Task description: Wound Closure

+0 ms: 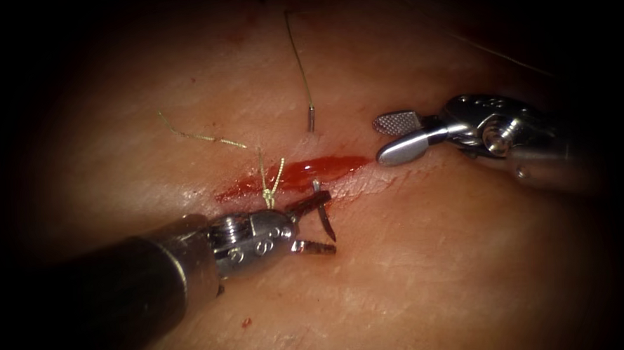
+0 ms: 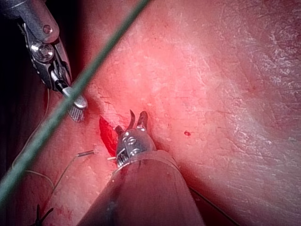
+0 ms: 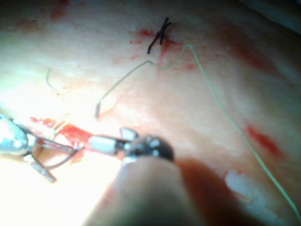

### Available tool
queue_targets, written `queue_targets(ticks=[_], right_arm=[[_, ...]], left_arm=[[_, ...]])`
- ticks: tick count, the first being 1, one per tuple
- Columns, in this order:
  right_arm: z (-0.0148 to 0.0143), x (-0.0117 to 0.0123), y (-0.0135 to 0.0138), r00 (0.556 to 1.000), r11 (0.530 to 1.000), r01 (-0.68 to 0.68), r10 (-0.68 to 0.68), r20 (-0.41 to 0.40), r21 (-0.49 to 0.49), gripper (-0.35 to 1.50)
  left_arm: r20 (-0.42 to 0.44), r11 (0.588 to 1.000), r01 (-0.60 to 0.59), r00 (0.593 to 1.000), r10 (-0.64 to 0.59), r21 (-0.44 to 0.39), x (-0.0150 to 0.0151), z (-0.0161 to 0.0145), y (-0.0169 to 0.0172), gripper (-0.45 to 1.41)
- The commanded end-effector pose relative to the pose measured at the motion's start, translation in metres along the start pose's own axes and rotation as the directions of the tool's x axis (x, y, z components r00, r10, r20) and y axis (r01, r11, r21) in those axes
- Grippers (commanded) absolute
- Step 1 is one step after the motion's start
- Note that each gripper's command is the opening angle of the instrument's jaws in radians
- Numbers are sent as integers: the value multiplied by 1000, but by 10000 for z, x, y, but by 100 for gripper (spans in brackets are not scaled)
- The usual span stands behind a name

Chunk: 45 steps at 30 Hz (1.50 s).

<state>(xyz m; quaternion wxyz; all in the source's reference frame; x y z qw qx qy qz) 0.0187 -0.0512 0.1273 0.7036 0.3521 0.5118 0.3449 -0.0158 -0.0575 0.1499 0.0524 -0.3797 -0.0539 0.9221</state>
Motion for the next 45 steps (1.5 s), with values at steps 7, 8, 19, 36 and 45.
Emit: queue_targets(ticks=[7,8,19,36,45], right_arm=[[8,2,4,1000,1000,-1,1,-1,1,133],[8,2,4,1000,1000,-1,1,-1,0,133],[8,8,2,1000,1000,-7,7,-4,-4,133],[-33,14,-28,997,997,-48,45,-61,-52,133],[-57,-6,-40,998,998,-34,30,-61,-54,123]], left_arm=[[-1,999,-13,1000,13,38,3,9,-11,51],[-2,999,-10,1000,10,33,2,12,-12,49],[-8,1000,-25,1000,25,17,-15,28,-21,21],[-30,1000,2,1000,-2,9,27,-15,-11,-45],[-164,982,161,971,-176,-101,50,-34,-2,-45]])
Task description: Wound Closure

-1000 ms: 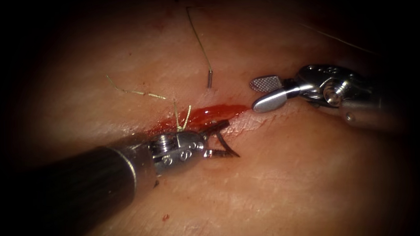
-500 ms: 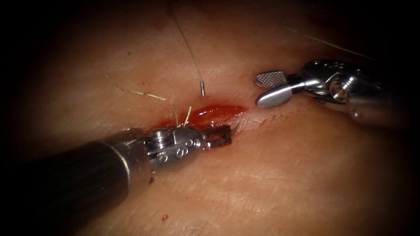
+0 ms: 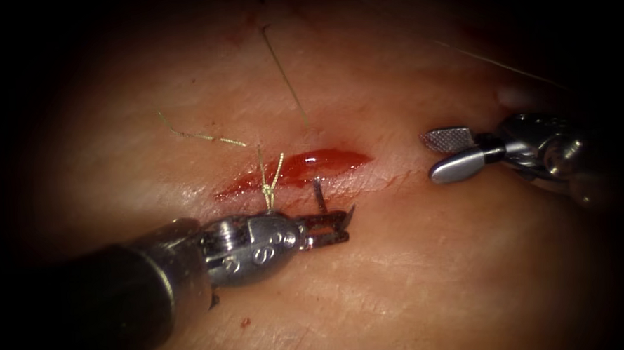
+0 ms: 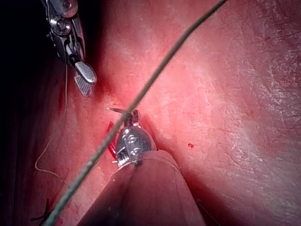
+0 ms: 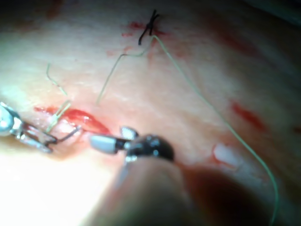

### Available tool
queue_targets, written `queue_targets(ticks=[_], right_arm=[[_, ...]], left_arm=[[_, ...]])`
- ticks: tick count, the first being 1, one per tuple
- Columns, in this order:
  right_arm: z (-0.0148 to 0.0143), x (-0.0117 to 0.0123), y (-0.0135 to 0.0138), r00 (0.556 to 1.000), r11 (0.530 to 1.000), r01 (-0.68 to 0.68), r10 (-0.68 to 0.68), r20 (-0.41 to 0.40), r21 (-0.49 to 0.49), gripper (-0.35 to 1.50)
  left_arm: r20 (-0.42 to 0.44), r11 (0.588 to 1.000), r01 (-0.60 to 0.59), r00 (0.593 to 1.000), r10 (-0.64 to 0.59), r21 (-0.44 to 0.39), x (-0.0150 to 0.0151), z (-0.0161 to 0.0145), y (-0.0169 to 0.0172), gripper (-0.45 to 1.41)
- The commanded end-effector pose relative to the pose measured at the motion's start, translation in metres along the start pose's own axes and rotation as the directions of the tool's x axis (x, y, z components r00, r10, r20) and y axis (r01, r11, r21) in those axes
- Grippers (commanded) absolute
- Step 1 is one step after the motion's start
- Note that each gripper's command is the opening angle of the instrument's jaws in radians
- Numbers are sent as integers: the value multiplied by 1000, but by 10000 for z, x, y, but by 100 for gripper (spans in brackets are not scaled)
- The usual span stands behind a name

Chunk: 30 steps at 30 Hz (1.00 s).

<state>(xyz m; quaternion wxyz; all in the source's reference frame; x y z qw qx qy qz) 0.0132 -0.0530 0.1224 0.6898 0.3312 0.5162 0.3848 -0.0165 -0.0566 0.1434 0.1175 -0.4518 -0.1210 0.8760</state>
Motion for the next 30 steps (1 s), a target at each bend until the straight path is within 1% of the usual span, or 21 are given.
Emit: queue_targets(ticks=[1,2,6,10,15,18,23,26,27,28,30], right_arm=[[3,-4,1,1000,1000,-3,3,6,7,119],[3,-4,1,1000,1000,-3,3,6,7,119],[4,-9,-8,1000,999,-3,2,25,37,119],[7,-13,-14,1000,999,-3,3,21,36,119],[10,-15,-16,1000,999,-3,2,20,34,119],[13,-14,-15,1000,1000,-3,3,20,29,121],[19,-10,-13,996,995,-85,85,-14,48,119],[20,-5,-10,995,994,-99,101,-25,53,109],[20,-1,-7,994,993,-101,103,-29,52,108],[20,-1,-7,994,993,-101,103,-29,52,108],[19,2,-6,994,993,-103,105,-35,55,108]], left_arm=[[-19,1000,20,1000,-20,-22,6,3,1,-45],[-19,1000,20,1000,-20,-22,6,3,1,-45],[-57,998,40,997,-42,-42,26,-5,10,-45],[-70,997,45,996,-49,-59,46,-10,16,-45],[-80,995,58,995,-64,-81,71,-18,22,-45],[-84,998,26,996,-31,-59,83,-22,20,-45],[-81,998,-70,994,69,-6,86,-26,6,-45],[-61,994,-107,992,109,29,87,-32,-10,-45],[-54,992,-119,991,122,47,91,-40,-24,-45],[-54,992,-119,991,122,47,91,-40,-24,-45],[-42,987,-145,988,148,73,96,-48,-41,-45]])
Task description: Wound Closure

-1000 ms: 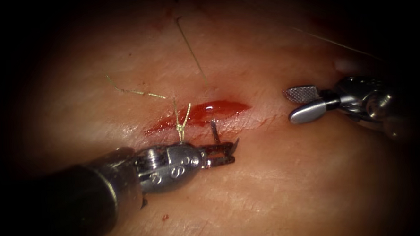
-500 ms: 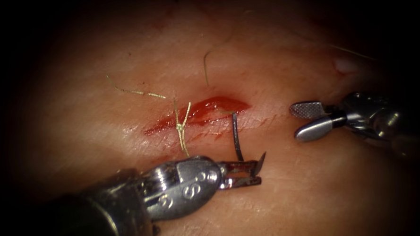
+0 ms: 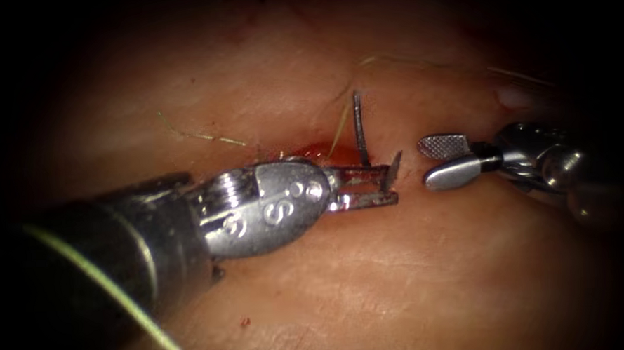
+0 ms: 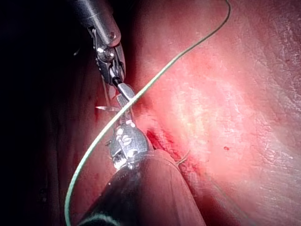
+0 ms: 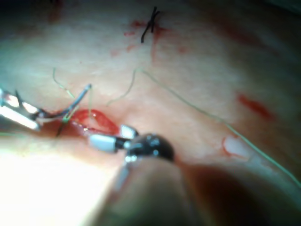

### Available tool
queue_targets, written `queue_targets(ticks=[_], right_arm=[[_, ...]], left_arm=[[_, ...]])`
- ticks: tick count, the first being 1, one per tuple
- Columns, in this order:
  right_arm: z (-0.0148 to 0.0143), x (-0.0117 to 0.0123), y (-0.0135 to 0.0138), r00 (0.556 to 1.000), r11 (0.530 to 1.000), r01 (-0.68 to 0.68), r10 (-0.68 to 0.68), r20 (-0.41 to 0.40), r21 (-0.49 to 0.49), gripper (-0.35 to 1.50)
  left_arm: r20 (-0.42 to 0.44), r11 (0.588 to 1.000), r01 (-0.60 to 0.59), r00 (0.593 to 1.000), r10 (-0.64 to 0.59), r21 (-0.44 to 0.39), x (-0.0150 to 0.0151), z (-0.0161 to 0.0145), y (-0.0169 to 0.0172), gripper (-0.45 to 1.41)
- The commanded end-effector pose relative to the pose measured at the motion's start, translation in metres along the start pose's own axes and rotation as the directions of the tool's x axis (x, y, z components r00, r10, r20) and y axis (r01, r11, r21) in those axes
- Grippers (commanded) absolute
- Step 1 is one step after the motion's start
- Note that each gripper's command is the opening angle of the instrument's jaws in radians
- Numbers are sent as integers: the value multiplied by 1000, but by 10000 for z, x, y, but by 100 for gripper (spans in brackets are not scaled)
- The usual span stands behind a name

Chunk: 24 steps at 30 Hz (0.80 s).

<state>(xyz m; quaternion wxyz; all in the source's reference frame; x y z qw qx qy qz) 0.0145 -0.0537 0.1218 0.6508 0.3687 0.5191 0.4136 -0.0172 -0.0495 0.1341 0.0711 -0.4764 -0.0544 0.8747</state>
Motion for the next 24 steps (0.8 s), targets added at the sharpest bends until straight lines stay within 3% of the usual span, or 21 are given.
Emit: queue_targets(ticks=[1,13,24], right_arm=[[7,5,6,1000,1000,2,-2,-2,4,108],[4,15,3,999,1000,-11,11,-46,9,103],[4,15,1,998,1000,-24,24,-50,14,101]], left_arm=[[5,1000,-11,1000,11,9,-2,3,-11,-45],[21,984,-152,988,151,90,7,-23,-72,-45],[6,966,-200,979,202,161,21,-51,-89,-45]])
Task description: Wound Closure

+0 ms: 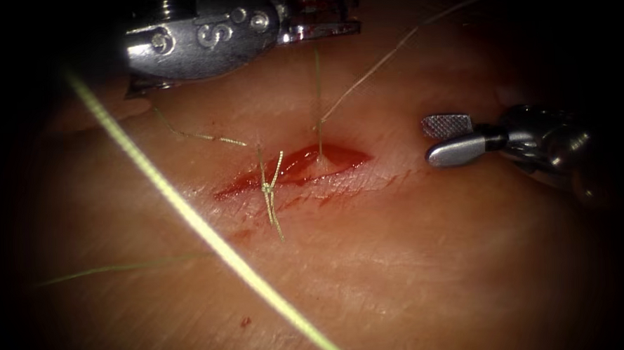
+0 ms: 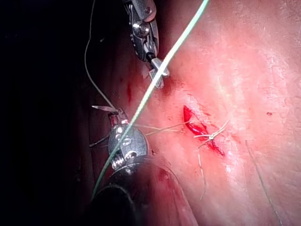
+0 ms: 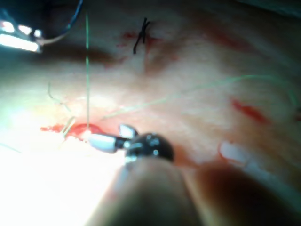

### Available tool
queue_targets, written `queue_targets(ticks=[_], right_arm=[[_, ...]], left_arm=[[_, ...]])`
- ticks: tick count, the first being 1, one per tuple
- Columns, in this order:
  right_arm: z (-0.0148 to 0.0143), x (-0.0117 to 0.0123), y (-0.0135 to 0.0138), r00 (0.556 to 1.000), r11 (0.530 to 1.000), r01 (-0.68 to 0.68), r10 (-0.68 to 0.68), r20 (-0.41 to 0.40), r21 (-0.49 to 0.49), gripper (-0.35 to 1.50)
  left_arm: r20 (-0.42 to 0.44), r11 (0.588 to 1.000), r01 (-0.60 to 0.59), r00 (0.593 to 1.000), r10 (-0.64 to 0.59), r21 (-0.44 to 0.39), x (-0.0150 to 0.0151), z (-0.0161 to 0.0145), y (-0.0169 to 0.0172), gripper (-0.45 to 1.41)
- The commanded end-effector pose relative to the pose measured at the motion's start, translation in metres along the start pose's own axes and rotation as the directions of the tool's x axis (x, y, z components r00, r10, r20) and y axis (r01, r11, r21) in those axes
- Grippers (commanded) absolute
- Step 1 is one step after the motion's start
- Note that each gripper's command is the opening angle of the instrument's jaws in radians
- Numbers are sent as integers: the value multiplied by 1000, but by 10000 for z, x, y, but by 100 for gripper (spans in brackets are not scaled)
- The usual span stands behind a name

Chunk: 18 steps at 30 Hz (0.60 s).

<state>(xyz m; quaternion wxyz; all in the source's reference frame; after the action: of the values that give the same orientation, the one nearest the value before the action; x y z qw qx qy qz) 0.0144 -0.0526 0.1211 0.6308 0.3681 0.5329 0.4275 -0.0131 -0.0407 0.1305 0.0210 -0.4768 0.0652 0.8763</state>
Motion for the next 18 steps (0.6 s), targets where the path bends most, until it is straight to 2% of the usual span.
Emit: queue_targets(ticks=[1,6,14,18], right_arm=[[7,2,4,1000,1000,-1,1,-6,6,101],[6,5,2,1000,1000,-23,23,-19,17,99],[7,7,4,999,999,-37,38,-34,27,103],[7,7,4,997,998,-55,57,-47,40,103]], left_arm=[[-2,1000,-8,1000,8,8,-1,4,-4,-45],[-5,1000,-20,1000,20,14,2,4,15,-45],[-33,997,-71,997,70,-24,-17,23,87,-45],[-45,995,-95,995,93,-43,-29,31,111,-45]])
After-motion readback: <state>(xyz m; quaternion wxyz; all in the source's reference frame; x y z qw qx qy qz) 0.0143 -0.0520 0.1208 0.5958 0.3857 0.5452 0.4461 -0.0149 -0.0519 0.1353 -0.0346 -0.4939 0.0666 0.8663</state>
